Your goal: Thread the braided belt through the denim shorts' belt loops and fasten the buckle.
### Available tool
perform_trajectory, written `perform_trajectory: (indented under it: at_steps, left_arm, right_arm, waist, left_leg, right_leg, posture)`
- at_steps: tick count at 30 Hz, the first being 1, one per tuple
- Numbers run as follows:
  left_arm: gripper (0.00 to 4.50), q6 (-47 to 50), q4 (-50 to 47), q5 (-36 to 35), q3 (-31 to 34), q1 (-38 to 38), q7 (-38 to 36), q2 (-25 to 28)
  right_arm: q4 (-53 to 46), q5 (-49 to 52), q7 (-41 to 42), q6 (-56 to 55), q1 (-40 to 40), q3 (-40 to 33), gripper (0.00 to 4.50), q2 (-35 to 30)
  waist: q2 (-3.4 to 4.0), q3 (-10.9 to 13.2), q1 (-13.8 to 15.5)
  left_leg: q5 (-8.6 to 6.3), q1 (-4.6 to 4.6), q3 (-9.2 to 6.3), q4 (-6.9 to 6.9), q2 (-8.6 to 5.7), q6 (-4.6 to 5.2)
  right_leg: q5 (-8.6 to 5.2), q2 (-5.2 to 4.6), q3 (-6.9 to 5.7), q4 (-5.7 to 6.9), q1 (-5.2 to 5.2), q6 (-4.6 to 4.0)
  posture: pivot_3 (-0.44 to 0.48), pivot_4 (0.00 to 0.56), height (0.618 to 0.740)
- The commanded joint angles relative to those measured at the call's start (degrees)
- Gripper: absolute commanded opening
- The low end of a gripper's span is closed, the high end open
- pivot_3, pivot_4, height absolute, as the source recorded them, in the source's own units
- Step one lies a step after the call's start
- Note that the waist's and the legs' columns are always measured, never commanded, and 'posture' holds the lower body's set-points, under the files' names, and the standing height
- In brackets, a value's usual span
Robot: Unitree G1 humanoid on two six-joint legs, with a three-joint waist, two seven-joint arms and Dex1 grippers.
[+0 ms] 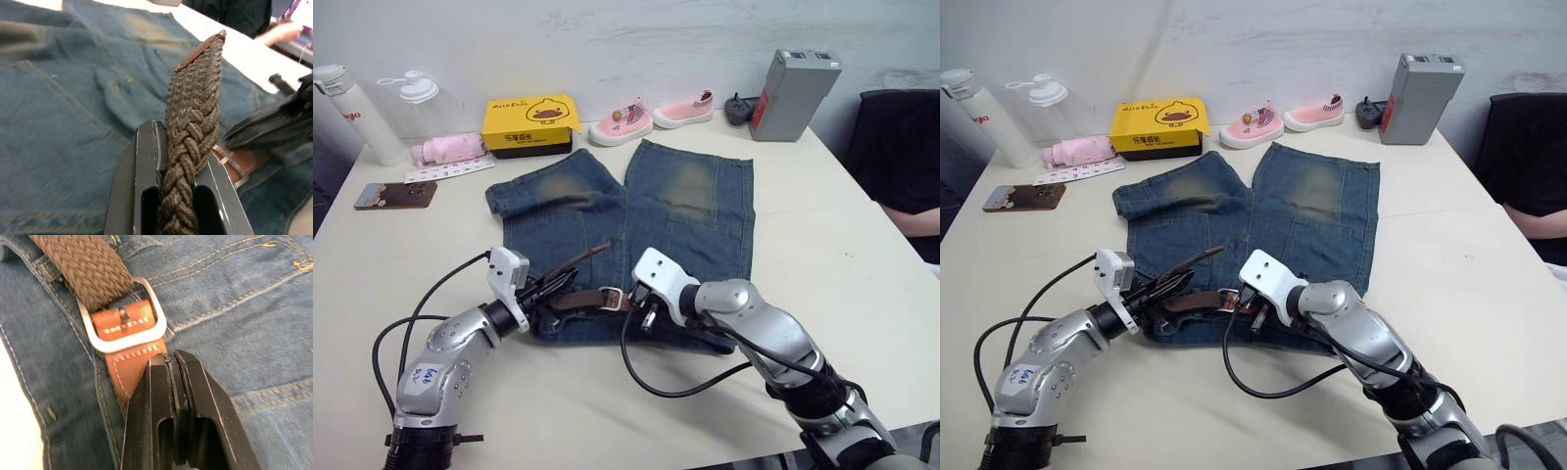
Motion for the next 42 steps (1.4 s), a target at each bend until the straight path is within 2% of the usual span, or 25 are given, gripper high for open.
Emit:
perform_trajectory:
  at_steps: [1, 9, 13, 15, 23, 29, 33, 35, 38, 42]
  left_arm:
    - [0.00, -2.6, 1.4, 0.5, 1.6, -2.0, -3.5, 2.8]
    - [0.00, -0.6, -1.0, -1.1, 0.3, -1.9, -5.9, 3.6]
    - [0.00, 0.4, -2.5, -1.6, 0.2, -0.6, -5.9, 3.6]
    - [0.00, 1.1, -3.5, -1.9, 0.1, -0.5, -5.7, 3.4]
    - [0.00, 3.3, -6.1, -2.6, -1.0, -0.1, -4.4, 2.3]
    - [0.00, 3.6, -6.7, -2.5, -1.6, -0.3, -3.5, 1.6]
    - [0.00, 3.1, -6.3, -1.9, -1.7, 0.0, -3.4, 1.5]
    - [0.00, 3.1, -6.4, -1.9, -1.6, 0.1, -3.3, 1.6]
    - [0.00, 3.1, -6.4, -1.8, -1.7, 0.1, -3.2, 1.6]
    - [0.00, 3.2, -6.4, -1.9, -1.6, 0.1, -3.0, 1.5]
  right_arm:
    - [-4.0, 0.3, 1.8, -2.8, 4.9, 0.5, 0.05, -5.9]
    - [-9.0, 3.0, 3.2, -2.6, 9.8, -4.0, 0.05, -11.7]
    - [-6.8, 1.4, 0.2, -1.9, 12.8, -4.6, 0.05, -12.7]
    - [-5.1, -0.7, -0.6, -3.3, 13.4, -4.5, 0.05, -15.4]
    - [-3.2, -1.9, -1.2, -6.9, 12.9, -4.8, 0.05, -18.4]
    - [-5.2, -0.4, -0.1, -7.1, 11.5, -6.5, 0.05, -18.7]
    - [-10.7, 7.8, 2.2, -3.1, 7.4, -12.2, 0.05, -12.8]
    - [-12.5, 10.6, 1.9, -0.6, 5.4, -12.8, 0.05, -9.3]
    - [-13.6, 12.1, -0.1, 2.8, 3.3, -11.9, 0.05, -4.8]
    - [-11.7, 11.2, -3.5, 3.9, 1.5, -7.2, 0.05, -0.2]
  waist:
    - [0.00, 0.0, 0.1]
    - [-0.03, 0.0, 0.2]
    - [-0.04, 0.0, 0.2]
    - [-0.04, 0.0, 0.4]
    - [-0.14, -0.1, 0.5]
    - [-0.12, 0.0, 0.4]
    - [-0.10, 0.1, 0.4]
    - [-0.06, 0.2, 0.2]
    - [0.06, 0.2, 0.1]
    - [0.06, 0.2, 0.2]
  left_leg:
    - [0.00, -0.01, 0.00, 0.00, 0.00, 0.00]
    - [-0.04, 0.00, 0.00, -0.01, -0.02, 0.05]
    - [-0.07, 0.03, -0.02, -0.03, -0.01, 0.04]
    - [-0.07, 0.03, -0.03, -0.02, -0.01, 0.04]
    - [-0.11, 0.05, -0.06, 0.03, -0.06, 0.12]
    - [-0.11, 0.03, -0.07, 0.04, -0.06, 0.11]
    - [-0.11, 0.02, -0.09, 0.03, -0.05, 0.12]
    - [-0.11, 0.02, -0.12, 0.02, -0.02, 0.11]
    - [-0.09, 0.08, -0.26, -0.05, 0.09, 0.08]
    - [-0.09, -0.01, -0.26, -0.04, 0.01, 0.09]
  right_leg:
    - [0.00, 0.00, -0.01, 0.00, 0.00, 0.00]
    - [0.00, -0.07, -0.03, -0.08, 0.06, 0.01]
    - [0.01, -0.06, -0.01, -0.10, 0.08, 0.01]
    - [0.01, -0.08, -0.01, -0.10, 0.10, 0.01]
    - [0.08, -0.19, -0.02, -0.21, 0.22, 0.14]
    - [0.08, -0.18, -0.02, -0.22, 0.21, 0.15]
    - [0.08, -0.16, -0.01, -0.24, 0.19, 0.15]
    - [0.08, -0.10, 0.00, -0.24, 0.16, 0.14]
    - [0.05, 0.01, 0.04, -0.21, 0.12, 0.08]
    - [0.04, -0.03, -0.02, -0.21, 0.08, 0.05]
  posture:
    - [0.000, 0.150, 0.706]
    - [0.000, 0.150, 0.706]
    - [0.000, 0.150, 0.706]
    - [0.000, 0.150, 0.706]
    - [0.000, 0.150, 0.706]
    - [0.000, 0.150, 0.706]
    - [0.000, 0.150, 0.706]
    - [0.000, 0.150, 0.706]
    - [0.000, 0.150, 0.706]
    - [0.000, 0.150, 0.706]
